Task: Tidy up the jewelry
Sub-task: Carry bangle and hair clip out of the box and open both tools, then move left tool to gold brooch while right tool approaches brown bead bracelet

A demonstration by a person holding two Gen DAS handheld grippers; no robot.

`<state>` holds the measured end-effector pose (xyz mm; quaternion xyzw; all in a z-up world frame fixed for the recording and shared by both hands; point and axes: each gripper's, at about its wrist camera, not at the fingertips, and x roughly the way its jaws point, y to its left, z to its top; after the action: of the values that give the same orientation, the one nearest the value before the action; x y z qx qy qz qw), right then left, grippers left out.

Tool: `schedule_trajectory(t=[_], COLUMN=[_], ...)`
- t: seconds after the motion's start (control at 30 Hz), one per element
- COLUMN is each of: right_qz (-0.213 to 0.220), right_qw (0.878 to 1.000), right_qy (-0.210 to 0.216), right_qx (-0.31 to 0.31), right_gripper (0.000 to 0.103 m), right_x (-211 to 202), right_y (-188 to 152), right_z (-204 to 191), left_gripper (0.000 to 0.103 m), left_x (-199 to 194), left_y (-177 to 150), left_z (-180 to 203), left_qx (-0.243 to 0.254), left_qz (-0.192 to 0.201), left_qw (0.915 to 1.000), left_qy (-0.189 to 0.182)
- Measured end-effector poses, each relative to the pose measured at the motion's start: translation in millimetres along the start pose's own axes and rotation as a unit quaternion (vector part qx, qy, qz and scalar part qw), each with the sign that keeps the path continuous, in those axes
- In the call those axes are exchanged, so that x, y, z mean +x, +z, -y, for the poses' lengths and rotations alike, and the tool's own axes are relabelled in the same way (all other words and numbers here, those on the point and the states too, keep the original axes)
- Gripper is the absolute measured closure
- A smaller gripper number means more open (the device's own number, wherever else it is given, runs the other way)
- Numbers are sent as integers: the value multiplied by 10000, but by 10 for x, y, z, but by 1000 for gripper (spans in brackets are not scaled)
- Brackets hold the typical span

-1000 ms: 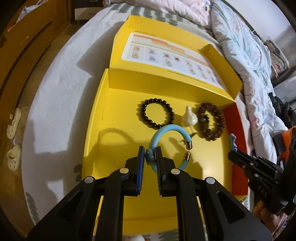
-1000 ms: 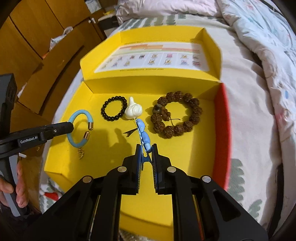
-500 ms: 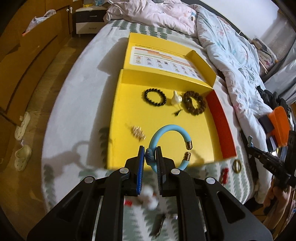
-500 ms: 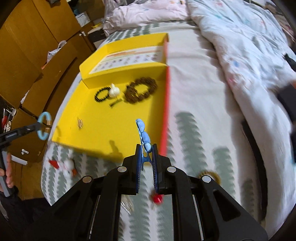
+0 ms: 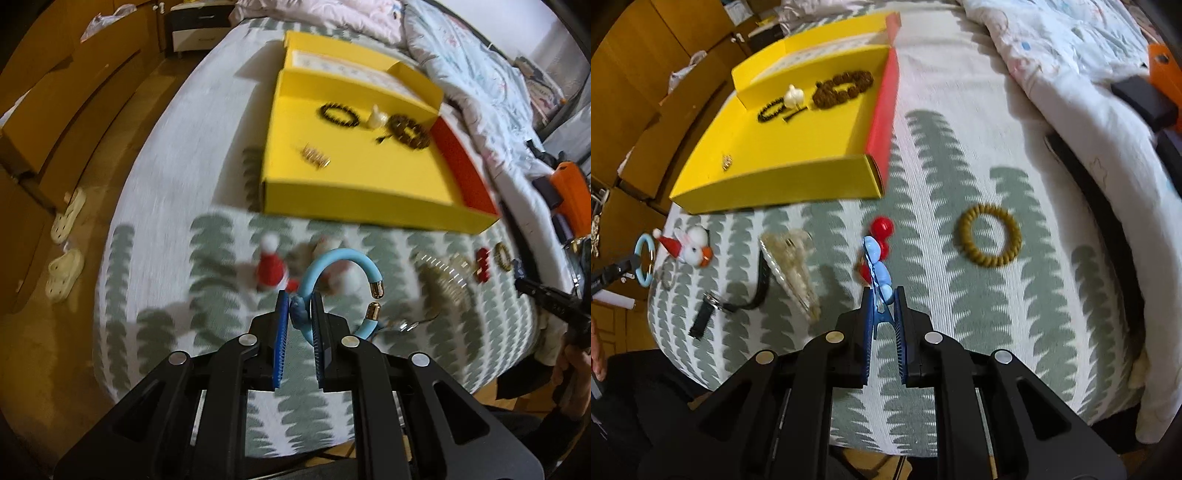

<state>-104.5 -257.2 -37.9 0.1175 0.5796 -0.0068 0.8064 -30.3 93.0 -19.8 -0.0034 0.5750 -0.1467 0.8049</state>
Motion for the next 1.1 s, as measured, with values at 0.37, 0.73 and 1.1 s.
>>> schedule_trajectory(t=[0.37,0.73,1.1], right_qz=[-303,-398,-158], right_qw=[9990,9977,9978], right_qy=[-304,-547,-648], right_qx=[87,-37,-25], right_gripper=[91,87,82], right_x=[262,360,188], right_y=[-46,-26,-7], right_z=[69,54,35], left_gripper=[91,90,74], left_x=[387,587,546], left_y=[-166,-191,-197], left_z=[-130,-102,-41], left_qx=[-116,-84,-68], left_qz=[-462,-659,-664], left_qw=[9975,9952,9954], left_qy=[522,718,681])
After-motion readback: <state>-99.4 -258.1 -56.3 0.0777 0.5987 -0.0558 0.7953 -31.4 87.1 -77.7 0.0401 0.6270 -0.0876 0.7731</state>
